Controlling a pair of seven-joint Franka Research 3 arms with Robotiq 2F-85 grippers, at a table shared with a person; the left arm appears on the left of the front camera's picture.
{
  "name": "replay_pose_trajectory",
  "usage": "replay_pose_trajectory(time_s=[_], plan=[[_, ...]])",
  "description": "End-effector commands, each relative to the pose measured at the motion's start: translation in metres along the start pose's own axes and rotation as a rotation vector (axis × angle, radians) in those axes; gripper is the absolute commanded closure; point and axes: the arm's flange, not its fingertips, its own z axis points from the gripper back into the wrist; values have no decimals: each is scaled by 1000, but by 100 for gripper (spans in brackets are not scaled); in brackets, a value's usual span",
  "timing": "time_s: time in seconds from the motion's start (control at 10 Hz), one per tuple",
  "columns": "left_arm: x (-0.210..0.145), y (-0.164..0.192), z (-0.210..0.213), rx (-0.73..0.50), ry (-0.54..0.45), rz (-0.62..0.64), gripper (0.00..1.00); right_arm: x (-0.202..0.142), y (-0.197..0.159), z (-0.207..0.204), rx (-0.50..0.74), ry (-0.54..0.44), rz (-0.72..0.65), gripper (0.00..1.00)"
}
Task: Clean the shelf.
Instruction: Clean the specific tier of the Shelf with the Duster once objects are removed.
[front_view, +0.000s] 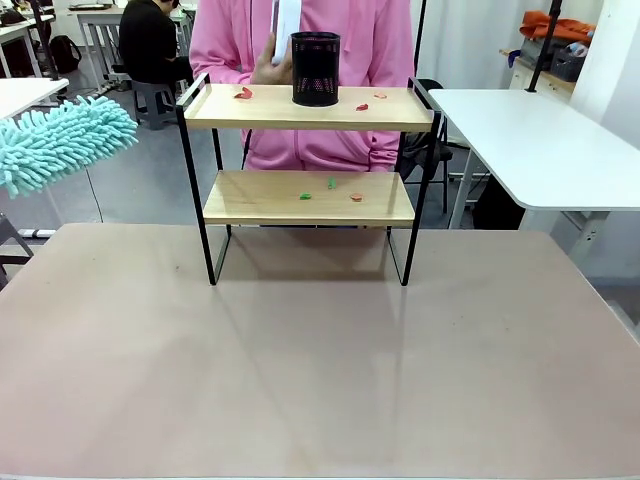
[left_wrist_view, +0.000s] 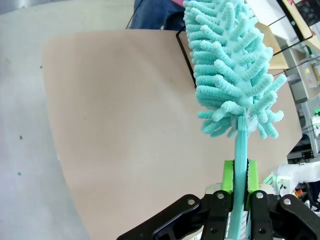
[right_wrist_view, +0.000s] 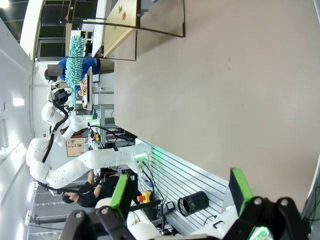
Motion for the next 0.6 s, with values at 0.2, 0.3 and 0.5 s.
replay_pose_trajectory(time_s=[0.2,0.3,0.5], plan=[[-15,-64,42,-166,-13,-174,88,-1,0,3,0,9,26,0],[-26,-75,56,-203,-23,-217,88,-1,0,3,0,9,26,0],[-53,-93,65,-282,111,-338,88,-1,0,3,0,9,26,0]])
